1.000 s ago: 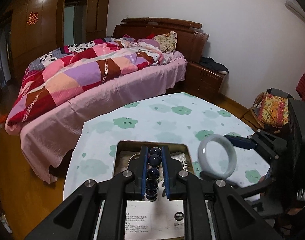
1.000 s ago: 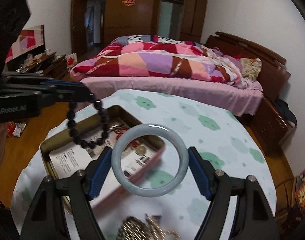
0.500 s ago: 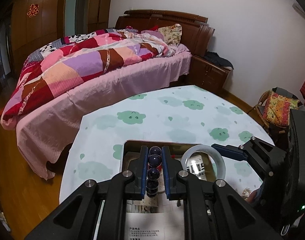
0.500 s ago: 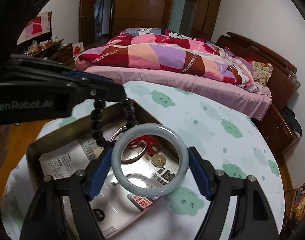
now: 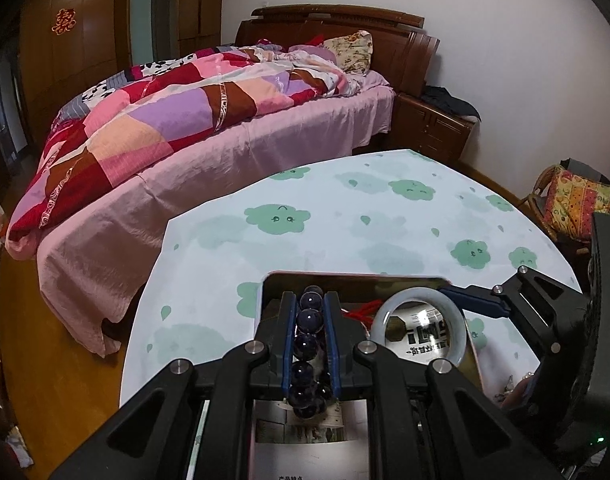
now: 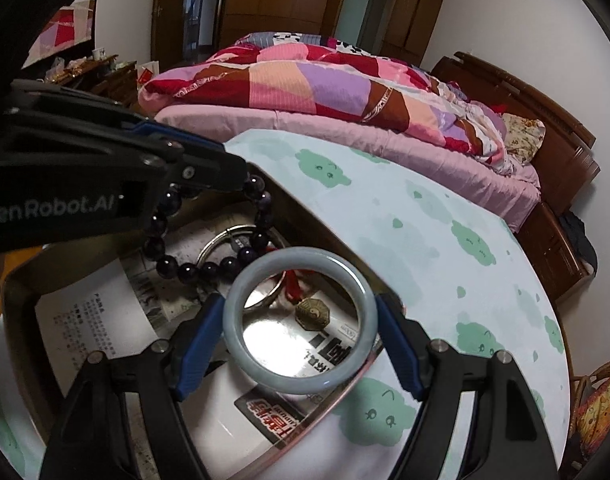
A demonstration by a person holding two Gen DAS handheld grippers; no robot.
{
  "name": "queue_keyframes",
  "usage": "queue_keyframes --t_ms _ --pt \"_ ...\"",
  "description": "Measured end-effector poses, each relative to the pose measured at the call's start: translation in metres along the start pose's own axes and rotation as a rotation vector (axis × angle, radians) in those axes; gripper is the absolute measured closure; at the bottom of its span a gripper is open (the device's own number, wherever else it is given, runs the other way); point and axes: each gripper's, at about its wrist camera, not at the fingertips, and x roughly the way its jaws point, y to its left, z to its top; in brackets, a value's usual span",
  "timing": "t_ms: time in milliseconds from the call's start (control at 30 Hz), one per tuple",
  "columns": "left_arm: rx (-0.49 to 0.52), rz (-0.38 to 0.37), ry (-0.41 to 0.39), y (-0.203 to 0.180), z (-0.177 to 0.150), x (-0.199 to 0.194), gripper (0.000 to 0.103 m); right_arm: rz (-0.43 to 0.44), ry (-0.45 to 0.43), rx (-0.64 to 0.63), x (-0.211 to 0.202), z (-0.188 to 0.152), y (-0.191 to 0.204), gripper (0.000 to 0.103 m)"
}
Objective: Organize jewelry
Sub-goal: 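Carry the jade bangle and beaded bracelet into the tin and release both, then move the left tool to the pearl necklaces and close on them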
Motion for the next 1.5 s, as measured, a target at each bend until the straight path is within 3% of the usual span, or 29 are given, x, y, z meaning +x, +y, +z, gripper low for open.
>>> queue_keyframes --t_ms 200,267,333,400,800,1000,1233,1500 --pt "-0.001 0.004 -0.011 0.001 0.001 -0.002 0.088 0.0 0.015 -0.016 0.002 -0.001 0.003 0.025" --pt "0.005 0.013 -0.018 0.001 0.002 -0.004 0.081 0.008 0.012 -0.017 0.001 -0.001 0.004 0.025" --pt "-0.004 0.018 -0.029 0.002 0.002 -0.006 0.067 0.0 0.002 -0.015 -0.001 0.0 0.004 0.025" --pt "-0.011 0.026 -0.04 0.004 0.002 -0.009 0.062 0.003 -0.003 -0.008 -0.002 0.001 0.003 0.025" --pt "-0.026 0.073 -0.077 -0.002 -0.012 -0.045 0.057 0.013 -0.053 0.074 -0.041 -0.005 -0.024 0.021" --pt "0.0 0.088 -0.082 -0.028 -0.031 -0.062 0.056 0.012 -0.066 0.111 -0.071 -0.018 -0.042 0.019" --pt "0.082 0.071 -0.105 -0.075 -0.056 -0.086 0.056 -0.026 -0.099 0.171 -0.109 -0.055 -0.058 0.016" --pt "0.112 0.039 -0.088 -0.109 -0.077 -0.093 0.056 -0.052 -0.068 0.298 -0.117 -0.106 -0.078 0.016"
